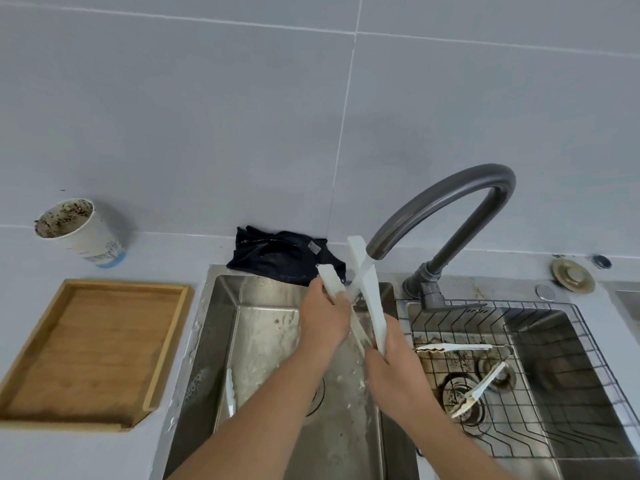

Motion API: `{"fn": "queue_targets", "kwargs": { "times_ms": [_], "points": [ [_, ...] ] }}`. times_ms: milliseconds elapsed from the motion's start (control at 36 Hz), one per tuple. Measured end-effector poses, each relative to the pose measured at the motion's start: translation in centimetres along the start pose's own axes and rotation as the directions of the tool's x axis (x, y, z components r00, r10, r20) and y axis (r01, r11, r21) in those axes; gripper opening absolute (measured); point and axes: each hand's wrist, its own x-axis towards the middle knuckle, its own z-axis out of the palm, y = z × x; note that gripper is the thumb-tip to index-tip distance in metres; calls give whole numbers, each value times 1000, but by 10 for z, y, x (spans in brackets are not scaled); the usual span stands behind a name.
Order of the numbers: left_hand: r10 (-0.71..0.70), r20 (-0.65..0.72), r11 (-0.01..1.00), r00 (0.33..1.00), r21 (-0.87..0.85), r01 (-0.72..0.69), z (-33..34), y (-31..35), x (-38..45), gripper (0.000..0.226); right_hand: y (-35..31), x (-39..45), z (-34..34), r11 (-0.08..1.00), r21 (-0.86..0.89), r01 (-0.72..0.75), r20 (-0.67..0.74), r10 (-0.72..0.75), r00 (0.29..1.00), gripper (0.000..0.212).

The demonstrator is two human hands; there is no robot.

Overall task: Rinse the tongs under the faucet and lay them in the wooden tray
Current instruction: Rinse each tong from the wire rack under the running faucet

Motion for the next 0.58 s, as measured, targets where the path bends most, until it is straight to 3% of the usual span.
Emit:
{"fn": "queue_targets", "kwargs": {
  "times_ms": [111,250,389,500,583],
  "points": [
    [15,100,998,995,60,-21,18,8,-12,34,-5,3,-5,1000,-25,17,-29,-17,999,41],
    [-18,38,974,999,227,9,8,19,6,8,-7,-2,-9,998,-36,51,-33,-53,998,41],
    [-14,-7,928,1000,373,16,-2,22,26,25,-7,-9,-11,997,-43,68,1,-69,998,41],
    [-61,-12,949,998,309,62,-5,19,22,26,-4,-10,-15,995,-66,79,24,-77,997,44],
    [-120,80,981,990,166,105,-3,15,10,15,-1,-10,-18,992,-102,70,38,-66,997,46]
  ]
}}
